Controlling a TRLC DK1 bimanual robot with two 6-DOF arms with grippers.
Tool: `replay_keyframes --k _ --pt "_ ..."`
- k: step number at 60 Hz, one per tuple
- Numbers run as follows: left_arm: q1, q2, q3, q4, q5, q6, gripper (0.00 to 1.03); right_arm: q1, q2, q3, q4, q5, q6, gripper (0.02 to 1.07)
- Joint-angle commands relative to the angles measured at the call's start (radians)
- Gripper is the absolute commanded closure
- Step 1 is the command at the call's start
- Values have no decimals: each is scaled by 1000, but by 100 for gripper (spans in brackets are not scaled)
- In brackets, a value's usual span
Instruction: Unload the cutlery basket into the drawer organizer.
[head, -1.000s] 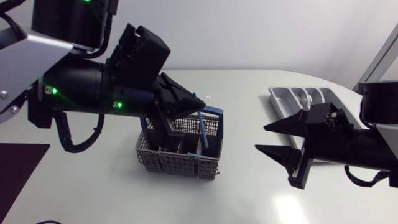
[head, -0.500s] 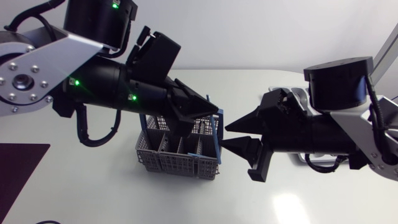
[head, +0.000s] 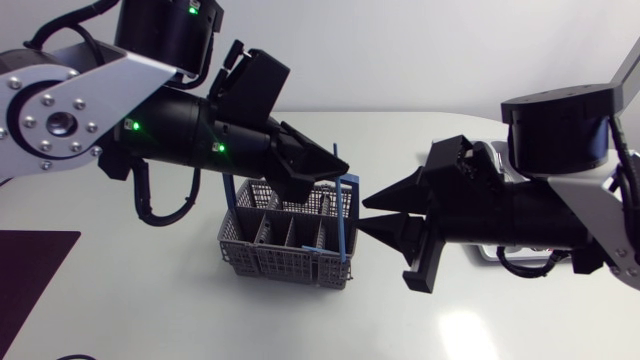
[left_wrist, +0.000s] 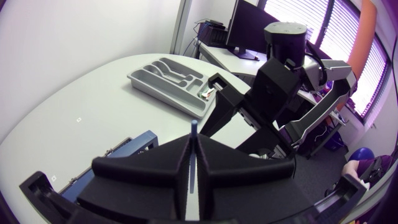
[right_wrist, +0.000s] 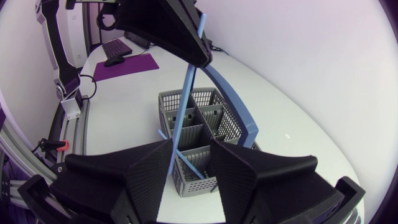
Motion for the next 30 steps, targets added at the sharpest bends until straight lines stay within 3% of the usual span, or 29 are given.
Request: replay_keyframes --k 1,30 --pt "7 23 34 16 13 -1 100 0 -12 8 -20 -8 33 59" --pt "-12 28 42 33 16 -34 100 92 96 74 22 41 119 61"
